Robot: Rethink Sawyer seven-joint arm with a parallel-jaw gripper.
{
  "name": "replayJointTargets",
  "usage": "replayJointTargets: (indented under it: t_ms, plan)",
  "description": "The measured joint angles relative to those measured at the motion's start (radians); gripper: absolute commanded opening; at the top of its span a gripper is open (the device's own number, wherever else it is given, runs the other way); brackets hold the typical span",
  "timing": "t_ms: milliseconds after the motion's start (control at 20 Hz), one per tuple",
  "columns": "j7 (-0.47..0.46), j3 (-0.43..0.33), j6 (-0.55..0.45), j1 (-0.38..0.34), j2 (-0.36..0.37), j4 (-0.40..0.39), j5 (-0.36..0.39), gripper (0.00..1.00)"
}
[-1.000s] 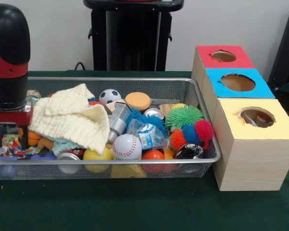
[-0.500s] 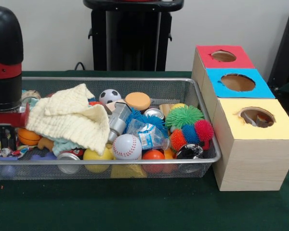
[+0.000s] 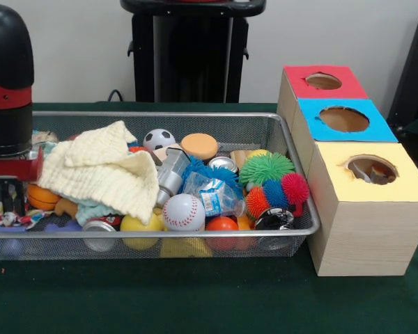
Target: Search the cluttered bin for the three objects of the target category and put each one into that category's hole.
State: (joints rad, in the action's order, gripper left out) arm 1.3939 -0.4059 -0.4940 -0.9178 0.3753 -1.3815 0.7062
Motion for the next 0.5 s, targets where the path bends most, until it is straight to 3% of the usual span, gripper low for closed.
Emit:
replayJointTargets:
  t_ms: [200,500]
  plan:
    - [0.0,0.015,-0.036,0.058,0.038,-0.004,0.001,0.0]
    - [0.0,0.028,-0.166,0.191,0.118,-0.003,0.0,0.0]
